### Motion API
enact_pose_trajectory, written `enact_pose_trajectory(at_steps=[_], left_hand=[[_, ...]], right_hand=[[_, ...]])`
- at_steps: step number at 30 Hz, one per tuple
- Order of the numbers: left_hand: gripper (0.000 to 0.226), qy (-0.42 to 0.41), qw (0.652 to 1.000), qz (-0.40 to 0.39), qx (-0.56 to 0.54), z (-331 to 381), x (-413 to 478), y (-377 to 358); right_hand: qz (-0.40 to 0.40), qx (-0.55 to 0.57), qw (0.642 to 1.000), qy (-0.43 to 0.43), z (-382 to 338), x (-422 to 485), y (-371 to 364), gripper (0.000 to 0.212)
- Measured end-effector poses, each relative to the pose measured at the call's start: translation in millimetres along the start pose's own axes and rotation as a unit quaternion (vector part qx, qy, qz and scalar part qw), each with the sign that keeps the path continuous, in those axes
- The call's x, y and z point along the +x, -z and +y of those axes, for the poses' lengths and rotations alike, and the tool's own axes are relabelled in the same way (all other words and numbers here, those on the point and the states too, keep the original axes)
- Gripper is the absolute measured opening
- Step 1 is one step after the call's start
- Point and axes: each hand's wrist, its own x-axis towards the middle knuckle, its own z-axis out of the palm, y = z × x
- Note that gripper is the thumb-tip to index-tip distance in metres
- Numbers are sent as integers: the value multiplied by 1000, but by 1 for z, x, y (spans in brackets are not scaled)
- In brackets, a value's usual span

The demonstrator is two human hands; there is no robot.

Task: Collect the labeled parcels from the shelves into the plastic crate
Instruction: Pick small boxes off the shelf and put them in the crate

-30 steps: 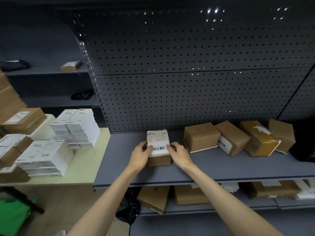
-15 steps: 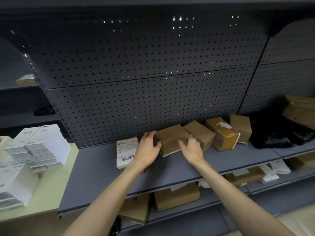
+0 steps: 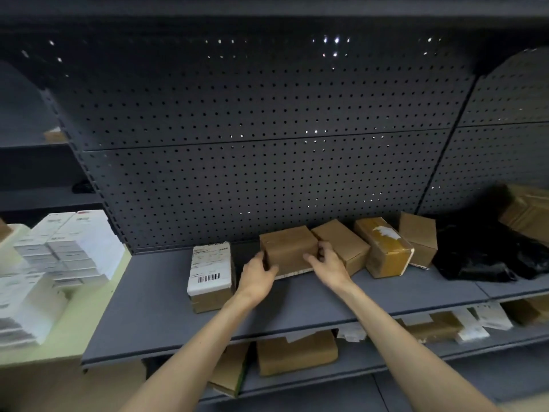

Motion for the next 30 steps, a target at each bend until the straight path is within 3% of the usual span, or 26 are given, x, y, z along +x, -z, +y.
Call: enact_pose_trajectory(at_steps=[7, 13, 19, 26, 30], left_hand=[[35, -43, 998, 34, -21, -10, -15, 6], [51, 2, 995, 94, -40, -13, -32, -2], [46, 39, 994, 92, -50, -14, -44, -12], [57, 47, 993, 52, -100, -23, -68, -21], [56, 30, 994, 42, -96, -25, -76, -25]], right_hand=[[55, 11, 994, 90, 8, -18, 11, 46], [75, -38, 989, 120, 13, -30, 15, 42], [17, -37, 997, 73, 20, -36, 15, 43], [-60, 59, 996, 10, 48, -55, 22, 46], [-102, 87, 991, 17, 55, -61, 23, 27]])
